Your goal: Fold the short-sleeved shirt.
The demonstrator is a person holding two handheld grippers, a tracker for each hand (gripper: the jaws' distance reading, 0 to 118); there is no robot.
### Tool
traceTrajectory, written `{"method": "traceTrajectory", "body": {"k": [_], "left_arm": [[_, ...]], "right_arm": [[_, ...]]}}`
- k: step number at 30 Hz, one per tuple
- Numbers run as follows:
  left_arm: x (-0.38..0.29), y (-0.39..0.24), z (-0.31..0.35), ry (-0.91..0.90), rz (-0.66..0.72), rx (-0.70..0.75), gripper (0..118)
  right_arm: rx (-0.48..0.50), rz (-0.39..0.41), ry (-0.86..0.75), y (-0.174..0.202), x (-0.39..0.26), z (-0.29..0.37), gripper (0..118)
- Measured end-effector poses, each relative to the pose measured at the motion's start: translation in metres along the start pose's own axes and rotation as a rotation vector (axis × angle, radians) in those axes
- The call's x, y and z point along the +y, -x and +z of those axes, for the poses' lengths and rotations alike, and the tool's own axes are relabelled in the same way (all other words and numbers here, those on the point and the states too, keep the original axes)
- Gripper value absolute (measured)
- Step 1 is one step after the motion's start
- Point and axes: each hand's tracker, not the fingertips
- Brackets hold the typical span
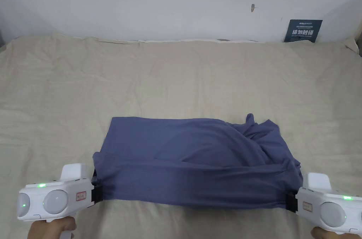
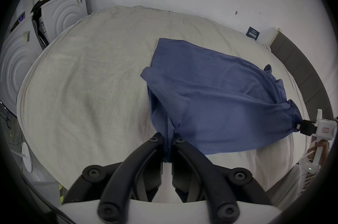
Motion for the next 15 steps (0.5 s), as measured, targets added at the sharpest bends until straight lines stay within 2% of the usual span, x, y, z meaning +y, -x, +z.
{"method": "traceTrajectory", "body": {"k": [4,8,15], "left_arm": [[-0.018,-0.003,0.019,0.0,-0.018,0.012,9],[-0.041,0.007,0.029,0.027,0.008,0.007,9],[-0.095,0.017,0.028,0.116,0.028,0.033,9]], "right_arm": [[0.031,-0.013,-0.017,-0.007,-0.014,0.02,14],[0.053,-0.022,-0.013,0.002,-0.041,0.05,14],[0.05,-0.04,0.07,-0.003,-0.095,0.047,14]]}}
